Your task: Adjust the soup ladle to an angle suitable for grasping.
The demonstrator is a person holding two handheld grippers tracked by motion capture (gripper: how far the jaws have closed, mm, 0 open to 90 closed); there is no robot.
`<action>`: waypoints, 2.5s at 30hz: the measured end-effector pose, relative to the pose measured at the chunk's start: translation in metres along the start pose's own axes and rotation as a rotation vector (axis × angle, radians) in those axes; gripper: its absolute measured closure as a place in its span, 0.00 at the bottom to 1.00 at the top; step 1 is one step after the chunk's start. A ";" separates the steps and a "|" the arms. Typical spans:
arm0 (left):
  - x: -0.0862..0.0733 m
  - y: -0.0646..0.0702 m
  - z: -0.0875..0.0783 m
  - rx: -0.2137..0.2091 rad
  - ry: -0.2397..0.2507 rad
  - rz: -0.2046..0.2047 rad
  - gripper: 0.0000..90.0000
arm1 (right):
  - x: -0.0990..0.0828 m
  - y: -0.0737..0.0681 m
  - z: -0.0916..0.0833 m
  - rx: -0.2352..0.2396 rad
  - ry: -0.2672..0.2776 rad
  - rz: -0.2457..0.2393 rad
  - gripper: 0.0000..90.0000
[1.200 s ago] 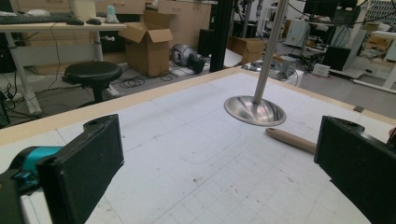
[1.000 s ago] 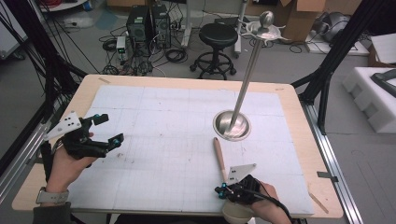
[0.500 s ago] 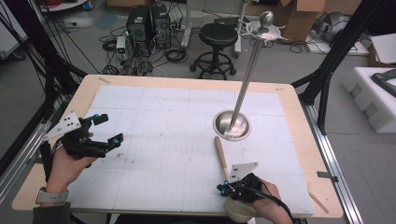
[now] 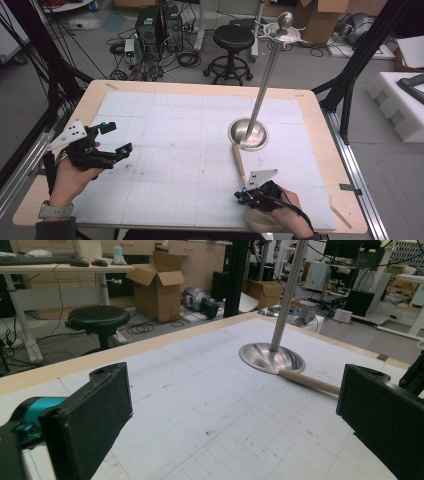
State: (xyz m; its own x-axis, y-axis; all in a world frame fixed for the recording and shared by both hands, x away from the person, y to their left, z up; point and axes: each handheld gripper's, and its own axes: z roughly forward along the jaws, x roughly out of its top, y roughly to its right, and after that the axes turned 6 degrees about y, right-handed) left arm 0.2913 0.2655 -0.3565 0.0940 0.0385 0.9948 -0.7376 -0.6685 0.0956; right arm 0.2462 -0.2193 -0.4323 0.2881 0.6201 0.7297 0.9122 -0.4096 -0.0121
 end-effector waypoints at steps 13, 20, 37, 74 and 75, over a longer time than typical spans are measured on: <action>-0.001 0.000 0.002 0.001 -0.010 0.001 0.02 | 0.000 0.003 0.005 0.033 0.038 0.030 1.00; -0.001 0.000 0.001 0.002 -0.008 0.001 0.02 | 0.004 0.032 -0.016 -0.057 0.191 0.122 1.00; -0.005 -0.001 0.004 0.003 -0.023 -0.005 0.02 | 0.007 0.103 0.025 -0.235 0.206 0.286 1.00; -0.007 -0.004 0.001 0.013 -0.020 -0.015 0.02 | 0.046 0.088 0.062 -0.117 0.083 0.175 1.00; -0.007 -0.004 0.001 0.014 -0.020 -0.016 0.02 | 0.047 0.088 0.062 -0.110 0.083 0.180 1.00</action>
State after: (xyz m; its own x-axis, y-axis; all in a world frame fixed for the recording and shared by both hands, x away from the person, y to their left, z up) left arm 0.2939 0.2670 -0.3637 0.1190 0.0345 0.9923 -0.7265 -0.6782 0.1107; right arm 0.3578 -0.1842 -0.4418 0.4146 0.4748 0.7763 0.8093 -0.5824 -0.0761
